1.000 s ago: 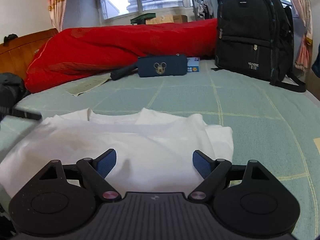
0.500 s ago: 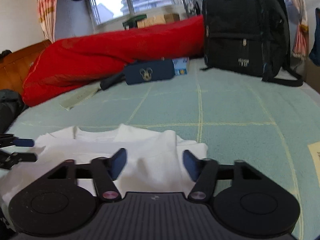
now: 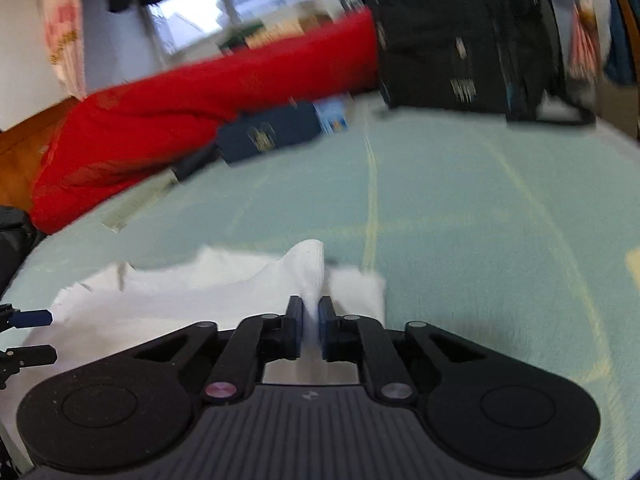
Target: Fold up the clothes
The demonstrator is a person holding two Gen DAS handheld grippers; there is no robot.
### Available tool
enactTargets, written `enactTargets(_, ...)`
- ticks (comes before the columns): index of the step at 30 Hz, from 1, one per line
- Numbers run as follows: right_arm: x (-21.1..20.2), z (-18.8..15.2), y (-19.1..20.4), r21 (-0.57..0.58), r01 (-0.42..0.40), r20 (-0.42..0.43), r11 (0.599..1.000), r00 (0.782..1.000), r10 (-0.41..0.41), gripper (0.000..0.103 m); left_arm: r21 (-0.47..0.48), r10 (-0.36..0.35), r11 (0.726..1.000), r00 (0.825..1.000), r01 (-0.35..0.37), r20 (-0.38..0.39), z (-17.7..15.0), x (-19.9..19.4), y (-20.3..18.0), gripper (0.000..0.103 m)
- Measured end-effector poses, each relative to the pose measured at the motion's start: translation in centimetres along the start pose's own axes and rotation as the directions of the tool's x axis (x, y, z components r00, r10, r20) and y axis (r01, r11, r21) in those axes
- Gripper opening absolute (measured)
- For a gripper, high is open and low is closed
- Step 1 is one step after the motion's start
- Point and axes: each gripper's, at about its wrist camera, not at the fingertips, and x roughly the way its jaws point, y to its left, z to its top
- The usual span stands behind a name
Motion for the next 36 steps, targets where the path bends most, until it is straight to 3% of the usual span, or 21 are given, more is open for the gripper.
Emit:
enactTargets(1,-0.3,0.0,0.2,0.003,0.006,0.007,1.0,1.0,-0.006,0.024,-0.014,0.022,1.0,1.0,-0.022,-0.016,-0.1,0.4,0.3,0.081)
enactTargets(4,-2.6,0.3,1.8,-0.054,0.042,0.071,0.998,0.997,-0.038,0.048,-0.025,-0.012,1.0,0.999,0.013,0.048,0.1,-1.2,0.5,0.08)
enactTargets(7,-4.7,0.1,3.6,-0.14,0.013,0.103,0.99,0.995,0.002,0.056,-0.02,-0.083,0.996,0.992,0.085,0.09,0.7,-1.9,0.8,0.081)
enactTargets(11,-5.0,-0.7,5.1,-0.179,-0.024,0.073,0.984,0.997,0.038,0.057,-0.149,-0.184,0.972,0.983,0.184,0.014,1.6,0.9,3.3,0.077)
enactTargets(14,-4.6,-1.4,5.1,-0.156,-0.04,0.053,0.987,0.997,0.048,0.057,-0.257,-0.207,0.946,0.978,0.198,-0.008,1.9,3.3,5.9,0.075)
enactTargets(17,-3.9,-2.0,5.1,-0.132,-0.039,0.033,0.991,0.998,0.044,0.058,-0.234,-0.178,0.956,0.984,0.176,0.012,2.1,2.9,5.9,0.066)
enactTargets(20,-4.1,-2.4,5.7,-0.14,-0.034,0.022,0.99,0.999,0.037,0.059,-0.189,-0.174,0.966,0.985,0.174,0.017,1.8,1.7,4.9,0.066)
enactTargets(24,-5.2,-3.2,7.1,-0.19,-0.033,0.031,0.981,0.999,0.04,0.067,-0.128,-0.17,0.977,0.985,0.172,0.025,1.5,0.1,3.4,0.072)
enactTargets(30,-6.1,-5.2,8.2,-0.224,-0.053,-0.008,0.973,0.999,0.053,0.069,-0.037,-0.165,0.985,0.986,0.166,0.036,0.9,-2.3,1.3,0.079)
enactTargets(36,-7.8,-7.4,6.2,-0.169,0.0,-0.035,0.986,0.999,-0.006,0.069,-0.119,-0.071,0.99,0.997,0.07,-0.008,0.0,-2.4,2.0,0.075)
